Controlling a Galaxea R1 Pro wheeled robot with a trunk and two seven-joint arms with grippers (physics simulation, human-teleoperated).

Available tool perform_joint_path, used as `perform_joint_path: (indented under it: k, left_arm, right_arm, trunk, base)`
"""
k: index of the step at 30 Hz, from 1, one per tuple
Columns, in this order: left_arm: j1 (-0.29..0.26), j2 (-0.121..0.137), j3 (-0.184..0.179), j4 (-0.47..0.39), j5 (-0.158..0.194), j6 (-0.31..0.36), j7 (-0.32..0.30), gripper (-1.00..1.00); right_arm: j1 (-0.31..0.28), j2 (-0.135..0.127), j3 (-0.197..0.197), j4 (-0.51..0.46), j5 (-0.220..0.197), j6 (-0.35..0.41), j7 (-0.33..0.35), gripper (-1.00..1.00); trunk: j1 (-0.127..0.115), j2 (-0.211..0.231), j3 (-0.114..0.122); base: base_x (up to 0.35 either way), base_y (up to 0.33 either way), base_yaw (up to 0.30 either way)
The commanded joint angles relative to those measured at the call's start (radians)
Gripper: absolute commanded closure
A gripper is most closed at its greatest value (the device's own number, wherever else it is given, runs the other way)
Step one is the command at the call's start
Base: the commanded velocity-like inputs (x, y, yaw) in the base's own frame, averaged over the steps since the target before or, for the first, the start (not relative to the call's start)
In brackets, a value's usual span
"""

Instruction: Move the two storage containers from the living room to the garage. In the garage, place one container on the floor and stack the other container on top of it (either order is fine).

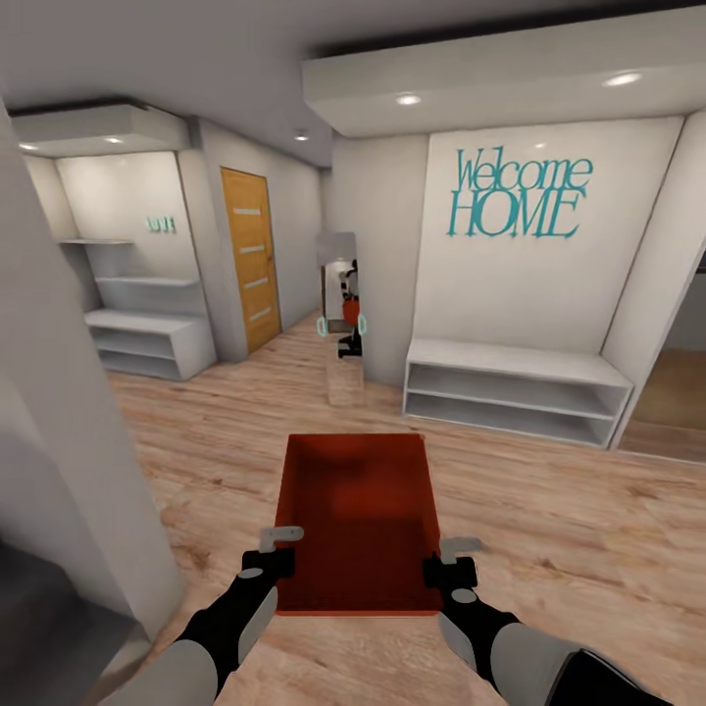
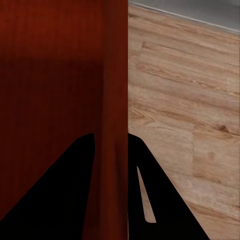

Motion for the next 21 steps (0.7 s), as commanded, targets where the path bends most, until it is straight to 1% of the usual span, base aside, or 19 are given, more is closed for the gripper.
perform_joint_path:
  k: [1, 5, 8, 21]
  left_arm:
    - [-0.001, 0.005, 0.014, -0.001, 0.003, 0.007, 0.018, 1.0]
    - [-0.001, 0.005, 0.015, -0.001, 0.003, 0.007, 0.018, 1.0]
    - [-0.001, 0.005, 0.015, -0.001, 0.003, 0.007, 0.018, 1.0]
    - [-0.001, 0.005, 0.014, 0.0, 0.003, 0.007, 0.018, 1.0]
  right_arm:
    - [-0.001, -0.009, -0.064, -0.001, -0.008, -0.01, -0.003, 1.0]
    - [-0.001, -0.008, -0.063, -0.001, -0.008, -0.01, -0.003, 1.0]
    - [-0.001, -0.008, -0.064, -0.001, -0.008, -0.01, -0.003, 1.0]
    - [-0.001, -0.009, -0.063, -0.001, -0.008, -0.01, -0.003, 1.0]
  trunk:
    - [0.001, -0.002, -0.002]
    - [0.001, -0.002, -0.002]
    - [0.001, -0.002, -0.002]
    - [0.001, -0.002, -0.002]
  base:
    - [0.322, 0.0, 0.265]
    - [0.322, 0.0, 0.254]
    - [0.322, 0.0, 0.147]
    - [0.322, 0.0, 0.01]
